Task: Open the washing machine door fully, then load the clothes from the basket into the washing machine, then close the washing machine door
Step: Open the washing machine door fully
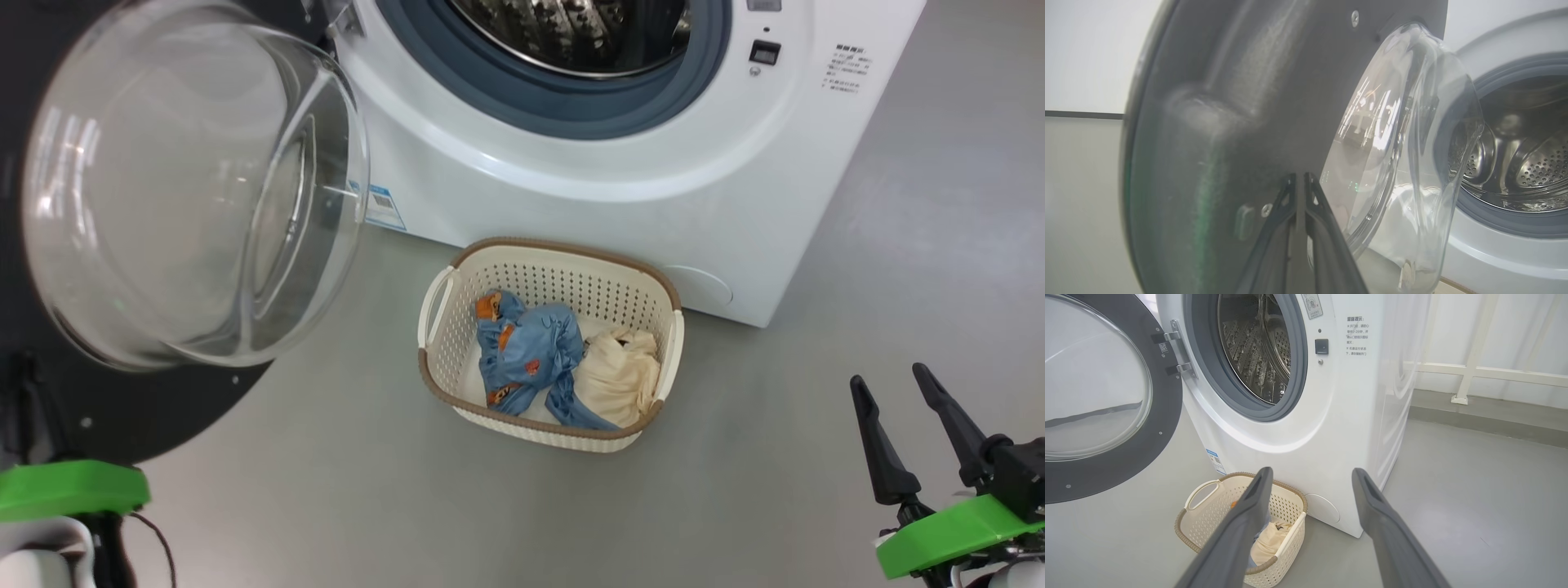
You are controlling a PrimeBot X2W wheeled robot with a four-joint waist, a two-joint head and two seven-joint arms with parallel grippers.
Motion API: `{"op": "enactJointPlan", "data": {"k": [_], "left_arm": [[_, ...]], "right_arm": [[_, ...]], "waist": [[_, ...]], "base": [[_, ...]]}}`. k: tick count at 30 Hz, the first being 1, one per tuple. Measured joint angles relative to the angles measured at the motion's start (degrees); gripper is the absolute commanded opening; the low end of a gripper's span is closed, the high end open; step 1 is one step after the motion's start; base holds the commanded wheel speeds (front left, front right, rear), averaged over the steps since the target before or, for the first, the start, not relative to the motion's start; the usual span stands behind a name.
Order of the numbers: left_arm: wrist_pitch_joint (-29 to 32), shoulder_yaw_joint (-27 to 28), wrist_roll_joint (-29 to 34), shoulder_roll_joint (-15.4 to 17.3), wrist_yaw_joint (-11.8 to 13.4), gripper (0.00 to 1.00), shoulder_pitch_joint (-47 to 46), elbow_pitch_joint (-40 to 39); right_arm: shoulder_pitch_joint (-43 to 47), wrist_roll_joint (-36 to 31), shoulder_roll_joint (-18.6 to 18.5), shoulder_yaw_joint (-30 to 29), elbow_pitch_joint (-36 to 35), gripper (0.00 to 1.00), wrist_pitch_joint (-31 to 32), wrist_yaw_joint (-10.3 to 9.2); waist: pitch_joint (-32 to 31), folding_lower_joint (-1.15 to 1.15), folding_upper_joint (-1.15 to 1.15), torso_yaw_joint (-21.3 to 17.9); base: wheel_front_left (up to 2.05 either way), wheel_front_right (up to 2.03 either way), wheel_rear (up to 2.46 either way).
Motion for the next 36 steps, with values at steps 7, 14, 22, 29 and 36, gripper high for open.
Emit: {"op": "enactJointPlan", "data": {"k": [7, 14, 22, 29, 36], "left_arm": [[0.0, 4.6, 2.5, 1.6, -0.4, 0.00, -4.1, 3.8], [0.0, 7.4, 6.0, 3.8, -0.8, 0.00, -8.7, 8.9], [0.0, 9.8, 7.8, 6.6, -1.0, 0.00, -13.7, 15.0], [0.0, 13.0, 7.6, 8.6, -1.5, 0.00, -18.1, 20.0], [0.0, 15.6, 7.7, 10.5, -2.0, 0.00, -21.3, 23.2]], "right_arm": [[-1.1, -0.4, -0.7, 0.0, -0.1, 1.00, 0.0, 0.00], [-2.9, -0.5, -1.4, 0.1, -0.1, 1.00, 0.0, 0.00], [-5.2, -0.9, -2.6, 0.2, -0.1, 1.00, 0.0, 0.00], [-6.4, -1.0, -3.8, 0.9, -0.2, 1.00, 0.0, 0.00], [-8.5, -1.5, -4.4, 1.7, -0.5, 1.00, 0.0, 0.00]], "waist": [[2.3, 0.00, 0.00, 0.3], [4.9, 0.00, 0.00, 0.9], [7.4, 0.00, 0.00, 1.4], [9.9, 0.00, 0.00, 1.5], [12.6, 0.00, 0.00, 1.3]], "base": [[0.00, 0.00, 0.00], [0.00, 0.00, 0.00], [0.00, 0.00, 0.00], [0.00, 0.00, 0.00], [0.00, 0.00, 0.00]]}}
